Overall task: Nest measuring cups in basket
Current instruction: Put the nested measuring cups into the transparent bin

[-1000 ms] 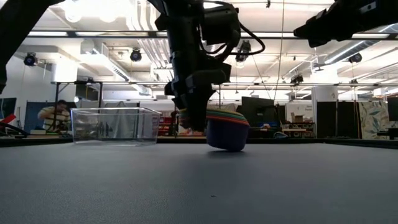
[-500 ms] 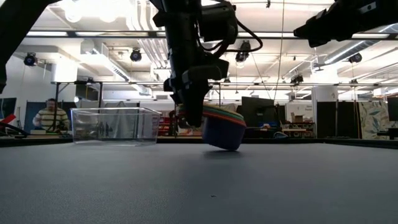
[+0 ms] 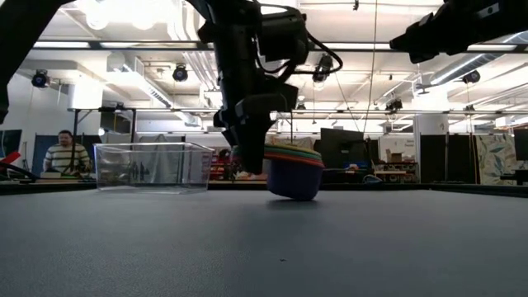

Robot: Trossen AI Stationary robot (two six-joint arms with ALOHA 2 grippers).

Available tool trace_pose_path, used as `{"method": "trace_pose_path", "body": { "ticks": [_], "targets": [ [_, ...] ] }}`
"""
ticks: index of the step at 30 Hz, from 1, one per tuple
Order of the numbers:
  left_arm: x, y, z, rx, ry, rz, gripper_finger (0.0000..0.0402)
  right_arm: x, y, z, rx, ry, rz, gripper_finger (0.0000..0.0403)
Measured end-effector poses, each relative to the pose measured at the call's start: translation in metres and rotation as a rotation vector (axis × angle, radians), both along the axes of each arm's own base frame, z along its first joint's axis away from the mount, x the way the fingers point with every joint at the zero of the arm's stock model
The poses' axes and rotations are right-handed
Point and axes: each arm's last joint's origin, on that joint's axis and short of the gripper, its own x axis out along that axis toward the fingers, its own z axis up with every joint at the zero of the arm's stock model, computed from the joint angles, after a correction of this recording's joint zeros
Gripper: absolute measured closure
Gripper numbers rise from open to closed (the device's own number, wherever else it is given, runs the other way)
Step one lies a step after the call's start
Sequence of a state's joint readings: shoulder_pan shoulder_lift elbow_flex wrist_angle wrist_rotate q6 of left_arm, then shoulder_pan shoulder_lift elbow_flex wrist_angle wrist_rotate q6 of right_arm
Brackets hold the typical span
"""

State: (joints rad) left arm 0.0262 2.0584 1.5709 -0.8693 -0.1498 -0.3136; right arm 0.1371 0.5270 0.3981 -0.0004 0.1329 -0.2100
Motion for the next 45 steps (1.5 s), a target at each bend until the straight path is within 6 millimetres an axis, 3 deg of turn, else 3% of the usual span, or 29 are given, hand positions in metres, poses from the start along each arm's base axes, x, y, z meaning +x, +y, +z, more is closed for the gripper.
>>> {"method": "trace_pose_path", "body": {
  "ticks": [6, 14, 24, 31, 37, 45],
  "targets": [
    [-0.019, 0.010, 0.011, -0.008, -0.077, 0.022, 0.0276, 0.000, 0.000, -0.001, -0.002, 0.013, 0.000, 0.0392],
    [-0.071, 0.022, 0.023, -0.030, -0.240, 0.112, 0.0277, 0.000, 0.000, -0.002, -0.003, 0.018, -0.001, 0.0392],
    [-0.135, 0.034, 0.085, 0.030, -0.439, 0.131, 0.0277, 0.000, -0.001, -0.001, -0.008, 0.006, -0.027, 0.0392],
    [-0.182, 0.066, 0.112, 0.127, -0.411, 0.161, 0.0277, 0.001, -0.001, 0.003, -0.003, -0.033, -0.027, 0.0392],
    [-0.219, 0.097, 0.112, 0.143, -0.418, 0.158, 0.0277, 0.001, -0.001, 0.005, -0.021, -0.057, -0.023, 0.0392],
    [-0.263, 0.134, 0.078, 0.146, -0.459, 0.187, 0.0278, 0.001, -0.001, 0.006, -0.021, -0.065, -0.023, 0.0392]
  ]
}}
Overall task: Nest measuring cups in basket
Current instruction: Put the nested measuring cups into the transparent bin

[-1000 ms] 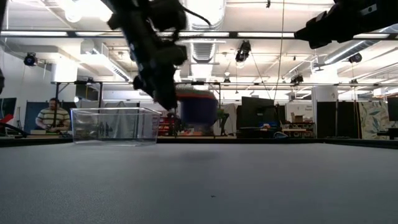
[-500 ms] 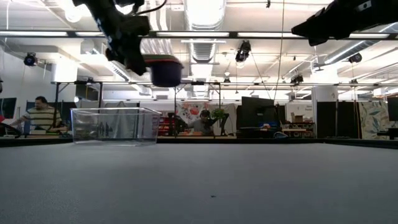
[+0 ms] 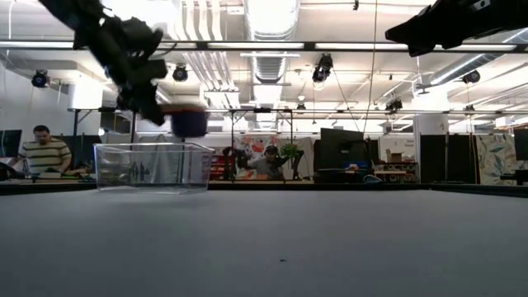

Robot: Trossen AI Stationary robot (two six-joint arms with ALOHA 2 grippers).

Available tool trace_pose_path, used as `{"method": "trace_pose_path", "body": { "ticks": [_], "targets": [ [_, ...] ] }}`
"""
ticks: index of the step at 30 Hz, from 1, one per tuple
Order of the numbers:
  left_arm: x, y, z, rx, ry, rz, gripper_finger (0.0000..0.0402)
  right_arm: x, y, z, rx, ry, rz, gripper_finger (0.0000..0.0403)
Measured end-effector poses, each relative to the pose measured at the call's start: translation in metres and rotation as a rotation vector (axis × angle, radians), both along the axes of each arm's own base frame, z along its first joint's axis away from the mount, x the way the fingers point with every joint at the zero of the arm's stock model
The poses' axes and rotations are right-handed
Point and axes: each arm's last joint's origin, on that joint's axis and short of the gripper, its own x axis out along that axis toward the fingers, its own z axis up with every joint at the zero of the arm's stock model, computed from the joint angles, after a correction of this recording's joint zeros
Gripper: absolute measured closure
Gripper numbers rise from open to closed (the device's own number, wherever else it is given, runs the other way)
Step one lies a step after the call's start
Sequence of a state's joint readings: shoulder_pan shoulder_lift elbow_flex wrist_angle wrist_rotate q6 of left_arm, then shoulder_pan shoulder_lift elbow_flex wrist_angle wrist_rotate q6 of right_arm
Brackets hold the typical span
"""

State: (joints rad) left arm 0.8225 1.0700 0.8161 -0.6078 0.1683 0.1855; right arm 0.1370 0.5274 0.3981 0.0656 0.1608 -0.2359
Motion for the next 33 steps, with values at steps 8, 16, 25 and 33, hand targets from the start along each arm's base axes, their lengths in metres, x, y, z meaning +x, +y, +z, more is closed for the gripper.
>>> {"method": "trace_pose_path", "body": {
  "ticks": [8, 16, 25, 33],
  "targets": [
    [-0.027, 0.026, -0.029, -0.031, 0.031, 0.018, 0.0279, 0.000, 0.000, 0.000, 0.006, -0.005, -0.006, 0.0392],
    [-0.028, 0.044, -0.052, -0.089, 0.082, -0.059, 0.0279, 0.001, -0.002, -0.008, -0.014, -0.050, -0.056, 0.0392],
    [-0.021, 0.057, -0.073, -0.147, 0.134, -0.091, 0.0279, 0.008, -0.002, -0.020, -0.047, -0.041, -0.109, 0.0392],
    [-0.022, 0.058, -0.075, -0.140, 0.155, -0.111, 0.0279, 0.017, -0.001, -0.021, -0.052, 0.000, -0.107, 0.0392]
  ]
}}
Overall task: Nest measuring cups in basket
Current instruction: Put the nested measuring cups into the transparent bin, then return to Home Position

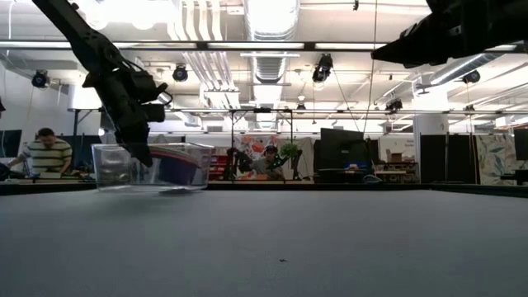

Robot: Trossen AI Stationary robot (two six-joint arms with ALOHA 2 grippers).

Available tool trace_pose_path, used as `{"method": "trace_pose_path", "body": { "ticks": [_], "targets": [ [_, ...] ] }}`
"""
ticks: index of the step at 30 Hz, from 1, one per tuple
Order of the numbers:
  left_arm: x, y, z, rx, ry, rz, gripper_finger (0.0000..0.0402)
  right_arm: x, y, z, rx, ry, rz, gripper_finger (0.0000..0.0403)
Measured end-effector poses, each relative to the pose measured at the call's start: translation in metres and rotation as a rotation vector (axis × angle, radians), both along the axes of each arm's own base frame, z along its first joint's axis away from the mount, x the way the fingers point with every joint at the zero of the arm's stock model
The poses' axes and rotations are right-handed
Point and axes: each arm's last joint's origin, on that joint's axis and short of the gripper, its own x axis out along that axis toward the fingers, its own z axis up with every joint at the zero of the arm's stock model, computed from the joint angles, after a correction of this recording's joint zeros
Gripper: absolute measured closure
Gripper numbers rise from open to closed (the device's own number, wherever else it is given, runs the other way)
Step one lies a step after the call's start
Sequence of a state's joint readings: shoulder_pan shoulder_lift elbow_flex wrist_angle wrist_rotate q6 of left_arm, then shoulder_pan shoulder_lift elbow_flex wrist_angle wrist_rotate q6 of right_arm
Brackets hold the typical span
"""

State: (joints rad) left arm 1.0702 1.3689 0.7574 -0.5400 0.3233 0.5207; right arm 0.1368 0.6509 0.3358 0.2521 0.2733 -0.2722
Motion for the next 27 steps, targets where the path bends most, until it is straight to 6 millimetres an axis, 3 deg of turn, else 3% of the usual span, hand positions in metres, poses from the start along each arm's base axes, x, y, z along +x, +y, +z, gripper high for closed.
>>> {"method": "trace_pose_path", "body": {
  "ticks": [9, 16, 27],
  "targets": [
    [-0.003, -0.001, -0.002, -0.013, 0.070, 0.098, 0.0279, 0.003, 0.000, -0.002, 0.015, 0.012, -0.003, 0.0392],
    [-0.003, -0.001, 0.002, -0.056, 0.072, 0.146, 0.0207, 0.003, 0.000, 0.000, 0.027, -0.006, -0.012, 0.0392],
    [-0.001, 0.004, 0.040, -0.131, 0.104, 0.242, 0.0199, 0.003, 0.000, 0.000, 0.034, -0.007, -0.016, 0.0392]
  ]
}}
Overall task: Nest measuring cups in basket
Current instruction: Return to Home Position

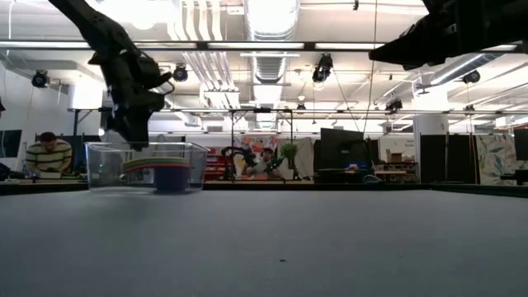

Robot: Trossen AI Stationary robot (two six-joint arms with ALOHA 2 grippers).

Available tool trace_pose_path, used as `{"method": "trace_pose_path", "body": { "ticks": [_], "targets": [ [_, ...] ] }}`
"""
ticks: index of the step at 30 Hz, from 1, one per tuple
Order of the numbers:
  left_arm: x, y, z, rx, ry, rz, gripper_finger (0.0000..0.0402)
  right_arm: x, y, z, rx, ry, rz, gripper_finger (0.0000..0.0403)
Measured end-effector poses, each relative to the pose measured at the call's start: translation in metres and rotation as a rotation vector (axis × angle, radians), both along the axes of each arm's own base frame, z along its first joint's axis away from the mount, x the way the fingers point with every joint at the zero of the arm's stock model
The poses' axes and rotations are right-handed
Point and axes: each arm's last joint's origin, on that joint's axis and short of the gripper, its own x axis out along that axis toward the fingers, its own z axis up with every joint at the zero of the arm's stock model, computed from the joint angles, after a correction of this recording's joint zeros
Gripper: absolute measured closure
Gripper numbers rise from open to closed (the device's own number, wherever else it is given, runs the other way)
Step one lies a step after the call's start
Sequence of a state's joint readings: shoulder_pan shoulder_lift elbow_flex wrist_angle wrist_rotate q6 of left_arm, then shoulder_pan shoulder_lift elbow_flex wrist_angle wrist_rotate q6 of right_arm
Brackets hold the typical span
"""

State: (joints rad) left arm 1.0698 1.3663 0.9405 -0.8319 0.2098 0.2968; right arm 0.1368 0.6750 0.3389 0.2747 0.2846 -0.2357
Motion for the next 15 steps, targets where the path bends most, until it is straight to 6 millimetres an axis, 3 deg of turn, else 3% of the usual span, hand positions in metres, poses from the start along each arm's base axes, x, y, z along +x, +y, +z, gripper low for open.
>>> {"method": "trace_pose_path", "body": {
  "ticks": [7, 11, 15],
  "targets": [
    [0.014, -0.008, 0.051, 0.071, -0.079, 0.013, 0.0225, -0.004, -0.001, 0.001, 0.003, 0.000, -0.032, 0.0392],
    [0.023, -0.033, 0.089, 0.175, -0.206, -0.005, 0.0261, -0.011, -0.002, 0.003, -0.002, 0.012, -0.027, 0.0392],
    [0.031, -0.075, 0.122, 0.247, -0.423, -0.030, 0.0308, -0.018, -0.001, 0.004, -0.018, 0.028, 0.072, 0.0392]
  ]
}}
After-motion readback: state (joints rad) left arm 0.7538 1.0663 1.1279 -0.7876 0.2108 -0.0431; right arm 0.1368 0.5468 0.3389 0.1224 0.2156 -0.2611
